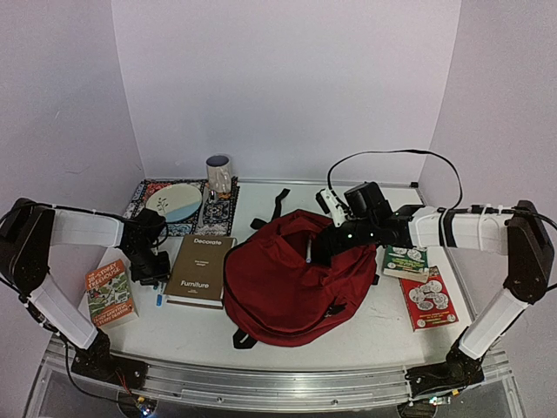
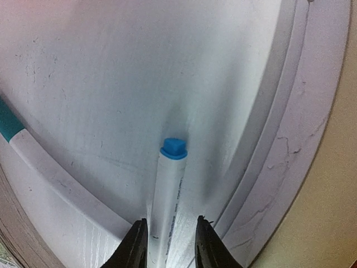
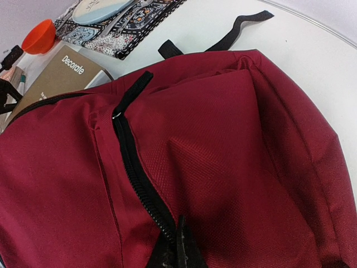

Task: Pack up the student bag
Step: Pick up the pen at the center of the board.

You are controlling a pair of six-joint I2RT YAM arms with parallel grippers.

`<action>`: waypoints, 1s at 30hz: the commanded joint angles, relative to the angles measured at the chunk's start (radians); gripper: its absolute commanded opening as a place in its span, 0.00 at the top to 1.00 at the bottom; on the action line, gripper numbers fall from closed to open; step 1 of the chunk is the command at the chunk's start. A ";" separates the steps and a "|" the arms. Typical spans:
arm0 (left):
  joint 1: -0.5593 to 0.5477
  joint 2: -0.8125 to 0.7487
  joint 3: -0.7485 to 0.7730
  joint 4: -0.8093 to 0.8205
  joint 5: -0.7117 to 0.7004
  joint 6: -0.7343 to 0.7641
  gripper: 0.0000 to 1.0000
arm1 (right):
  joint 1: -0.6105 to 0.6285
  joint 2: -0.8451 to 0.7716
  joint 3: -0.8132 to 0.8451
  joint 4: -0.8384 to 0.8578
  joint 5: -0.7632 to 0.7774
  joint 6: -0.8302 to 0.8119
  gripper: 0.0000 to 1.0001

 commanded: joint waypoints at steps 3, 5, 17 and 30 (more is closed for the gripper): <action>0.000 0.055 -0.017 -0.010 0.025 0.022 0.72 | 0.005 -0.033 0.003 0.014 -0.012 -0.014 1.00; 0.000 0.068 -0.019 -0.010 0.025 0.018 0.73 | 0.005 -0.033 0.003 0.017 -0.012 -0.014 1.00; 0.000 0.047 -0.006 -0.027 0.056 0.019 0.97 | 0.006 -0.037 0.004 0.023 -0.013 -0.017 1.00; -0.002 -0.130 0.182 -0.088 0.149 -0.001 1.00 | 0.036 -0.035 0.038 -0.012 0.019 -0.023 1.00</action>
